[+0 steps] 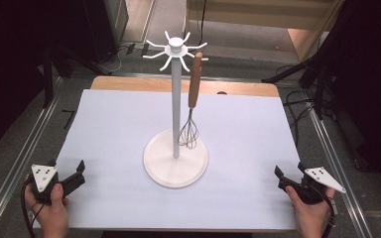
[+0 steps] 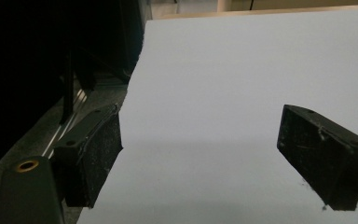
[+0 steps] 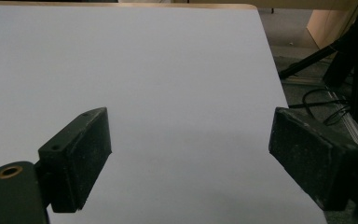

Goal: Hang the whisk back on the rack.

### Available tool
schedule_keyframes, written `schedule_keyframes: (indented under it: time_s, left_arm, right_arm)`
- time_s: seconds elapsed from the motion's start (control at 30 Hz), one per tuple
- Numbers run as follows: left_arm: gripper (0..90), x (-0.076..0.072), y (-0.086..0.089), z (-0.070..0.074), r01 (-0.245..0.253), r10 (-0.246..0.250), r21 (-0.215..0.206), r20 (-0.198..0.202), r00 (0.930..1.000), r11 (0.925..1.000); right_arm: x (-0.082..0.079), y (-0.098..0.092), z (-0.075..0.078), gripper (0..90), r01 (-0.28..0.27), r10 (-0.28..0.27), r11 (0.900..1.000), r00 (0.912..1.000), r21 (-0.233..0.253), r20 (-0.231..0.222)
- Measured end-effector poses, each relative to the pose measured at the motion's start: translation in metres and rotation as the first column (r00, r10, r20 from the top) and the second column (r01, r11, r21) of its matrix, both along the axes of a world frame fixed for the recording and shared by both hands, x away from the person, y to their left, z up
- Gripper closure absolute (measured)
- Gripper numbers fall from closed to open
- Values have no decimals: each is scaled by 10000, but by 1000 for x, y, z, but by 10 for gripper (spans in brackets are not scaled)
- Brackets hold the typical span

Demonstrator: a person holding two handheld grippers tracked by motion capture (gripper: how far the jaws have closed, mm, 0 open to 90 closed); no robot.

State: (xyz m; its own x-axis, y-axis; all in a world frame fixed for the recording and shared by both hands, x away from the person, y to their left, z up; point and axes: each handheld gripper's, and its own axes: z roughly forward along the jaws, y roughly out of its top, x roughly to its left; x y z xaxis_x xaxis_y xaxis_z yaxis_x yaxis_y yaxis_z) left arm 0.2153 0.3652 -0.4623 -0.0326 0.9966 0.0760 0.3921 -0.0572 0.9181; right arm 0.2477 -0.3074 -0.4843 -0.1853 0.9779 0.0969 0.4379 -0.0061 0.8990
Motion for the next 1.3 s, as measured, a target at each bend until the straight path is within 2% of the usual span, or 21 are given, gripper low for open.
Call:
schedule_keyframes:
  time_s: [0.37,0.6,0.7,0.8,0.93,1.0,1.3]
  left_arm:
    - [145,0,1,0,-29,29,-89,27,10000,10000]
    - [145,0,1,0,-36,36,-114,-27,10000,9999]
    - [145,1,1,0,-29,28,-114,-13,10000,9999]
    - [145,1,1,0,-38,38,-69,-60,10000,10000]
    - [145,1,0,0,-26,26,-19,-105,9999,10000]
    - [145,1,0,0,-32,32,-7,-112,9999,10000]
    - [145,2,0,0,-32,31,-45,-127,9999,10000]
  right_arm:
    - [-23,-25,-1,135,575,-574,9983,9983,134,-20]
    - [-42,-32,-3,134,585,-588,9981,9982,182,156]
    - [-40,-33,-4,134,554,-554,9983,9985,200,17]
    - [-35,-35,-6,127,289,-272,9988,9987,394,-432]
    - [-36,-37,-6,128,383,-366,9978,9988,547,-319]
    - [-35,-37,-7,128,364,-338,9976,9985,583,-438]
    - [-34,-35,-7,129,59,-36,9990,9986,433,-523]
